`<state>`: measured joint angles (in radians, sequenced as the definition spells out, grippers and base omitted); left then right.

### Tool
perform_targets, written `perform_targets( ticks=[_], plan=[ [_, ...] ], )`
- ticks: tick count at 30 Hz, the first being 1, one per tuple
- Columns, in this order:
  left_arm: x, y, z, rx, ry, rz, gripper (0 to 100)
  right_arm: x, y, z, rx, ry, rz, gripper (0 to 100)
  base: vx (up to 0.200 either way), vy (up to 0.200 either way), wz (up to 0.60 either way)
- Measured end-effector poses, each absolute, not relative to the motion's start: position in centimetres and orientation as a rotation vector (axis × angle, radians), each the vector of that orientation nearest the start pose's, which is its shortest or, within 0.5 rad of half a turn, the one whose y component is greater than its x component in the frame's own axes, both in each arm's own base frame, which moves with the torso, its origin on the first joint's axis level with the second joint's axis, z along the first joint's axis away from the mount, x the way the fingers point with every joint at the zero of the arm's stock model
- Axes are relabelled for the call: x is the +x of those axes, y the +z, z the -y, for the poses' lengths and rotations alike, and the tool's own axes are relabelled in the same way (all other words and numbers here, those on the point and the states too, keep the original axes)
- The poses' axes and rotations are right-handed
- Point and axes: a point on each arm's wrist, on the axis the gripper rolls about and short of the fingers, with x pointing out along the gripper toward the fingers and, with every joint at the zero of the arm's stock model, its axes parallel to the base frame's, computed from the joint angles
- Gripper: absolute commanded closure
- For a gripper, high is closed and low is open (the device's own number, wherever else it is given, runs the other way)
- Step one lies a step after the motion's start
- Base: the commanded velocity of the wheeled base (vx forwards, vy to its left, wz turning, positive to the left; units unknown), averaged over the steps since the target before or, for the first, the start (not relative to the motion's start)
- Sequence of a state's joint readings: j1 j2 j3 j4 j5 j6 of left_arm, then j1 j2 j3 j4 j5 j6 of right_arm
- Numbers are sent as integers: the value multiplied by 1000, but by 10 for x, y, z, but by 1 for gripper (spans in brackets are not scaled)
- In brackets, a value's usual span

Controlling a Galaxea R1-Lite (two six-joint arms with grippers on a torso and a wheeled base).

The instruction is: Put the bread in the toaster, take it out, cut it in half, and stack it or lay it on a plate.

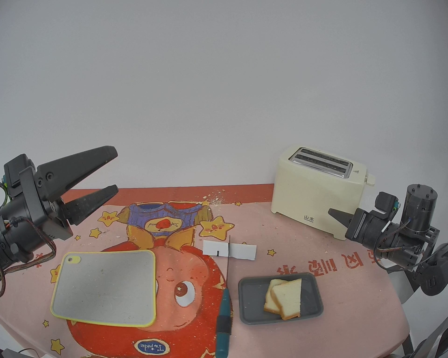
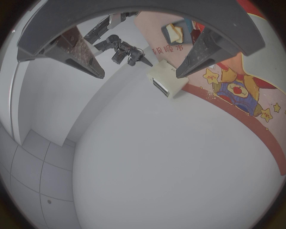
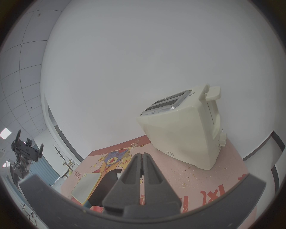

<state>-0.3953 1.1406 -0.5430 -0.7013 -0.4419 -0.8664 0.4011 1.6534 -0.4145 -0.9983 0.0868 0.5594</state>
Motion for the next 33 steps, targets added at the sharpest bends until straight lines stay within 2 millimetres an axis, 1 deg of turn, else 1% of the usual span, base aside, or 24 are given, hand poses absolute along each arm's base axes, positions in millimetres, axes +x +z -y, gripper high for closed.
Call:
perform_targets(
  ticks=[26,33],
  plan=[
    [147,243,72,-815,-818,-281,0,231,133,-102,505,409,-374,100,0,200,0],
    [148,251,72,-812,-833,-236,0,231,133,-102,504,409,-374,100,0,0,0]
  ],
)
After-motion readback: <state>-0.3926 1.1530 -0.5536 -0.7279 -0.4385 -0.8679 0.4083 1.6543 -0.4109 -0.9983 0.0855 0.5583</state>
